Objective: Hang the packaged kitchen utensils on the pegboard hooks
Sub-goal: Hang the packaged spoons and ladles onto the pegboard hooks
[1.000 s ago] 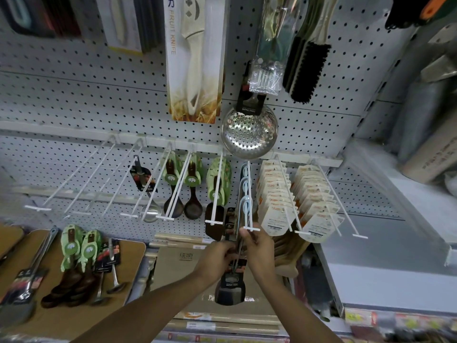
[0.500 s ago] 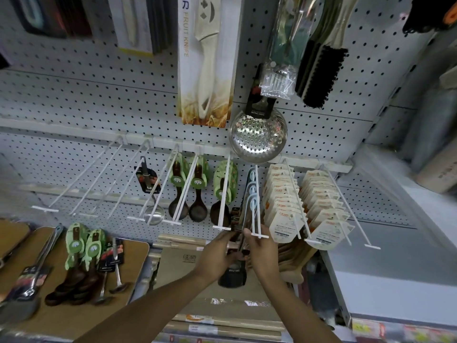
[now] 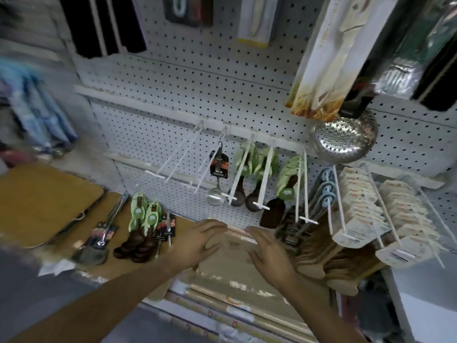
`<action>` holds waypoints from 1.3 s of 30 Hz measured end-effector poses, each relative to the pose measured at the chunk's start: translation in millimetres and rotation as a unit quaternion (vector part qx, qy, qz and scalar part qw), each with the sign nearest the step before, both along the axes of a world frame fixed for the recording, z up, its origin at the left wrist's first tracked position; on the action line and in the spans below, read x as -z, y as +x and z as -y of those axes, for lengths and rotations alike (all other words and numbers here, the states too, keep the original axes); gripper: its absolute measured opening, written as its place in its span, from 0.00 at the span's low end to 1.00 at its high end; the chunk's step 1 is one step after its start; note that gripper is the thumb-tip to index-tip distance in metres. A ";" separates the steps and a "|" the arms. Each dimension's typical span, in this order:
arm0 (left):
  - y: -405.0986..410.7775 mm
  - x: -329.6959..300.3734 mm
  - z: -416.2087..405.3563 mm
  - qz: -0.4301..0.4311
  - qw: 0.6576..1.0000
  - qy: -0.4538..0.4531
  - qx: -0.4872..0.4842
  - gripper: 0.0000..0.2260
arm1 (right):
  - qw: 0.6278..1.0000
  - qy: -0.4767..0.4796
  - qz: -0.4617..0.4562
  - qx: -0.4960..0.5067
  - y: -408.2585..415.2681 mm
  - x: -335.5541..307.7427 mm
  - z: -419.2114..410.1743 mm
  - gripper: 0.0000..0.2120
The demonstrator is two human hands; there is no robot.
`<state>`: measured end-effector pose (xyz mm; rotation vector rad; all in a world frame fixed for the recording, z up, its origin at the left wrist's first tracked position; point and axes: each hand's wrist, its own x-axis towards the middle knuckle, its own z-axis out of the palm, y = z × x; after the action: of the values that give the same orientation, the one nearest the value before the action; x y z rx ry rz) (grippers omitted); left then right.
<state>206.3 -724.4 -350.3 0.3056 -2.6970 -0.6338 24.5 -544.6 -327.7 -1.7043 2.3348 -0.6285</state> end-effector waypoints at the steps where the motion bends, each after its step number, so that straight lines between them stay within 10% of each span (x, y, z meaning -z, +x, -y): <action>1: 15.8 0.9 9.8 -0.001 1.000 0.000 -0.010 0.18 | 1.000 -0.003 -0.002 -0.011 11.0 1.6 11.7 0.23; 22: 315.4 162.0 266.5 0.155 0.951 0.110 -0.245 0.19 | 0.978 0.133 0.077 -0.139 267.2 148.0 343.1 0.24; 39: 274.1 412.0 489.5 0.128 0.854 0.328 -0.384 0.13 | 0.910 0.147 0.367 0.125 339.0 408.7 600.0 0.10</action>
<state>480.4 -1213.9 -762.3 1.6291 -2.1562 -1.2624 363.5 -1144.6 -736.4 -0.8302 1.9582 -0.7466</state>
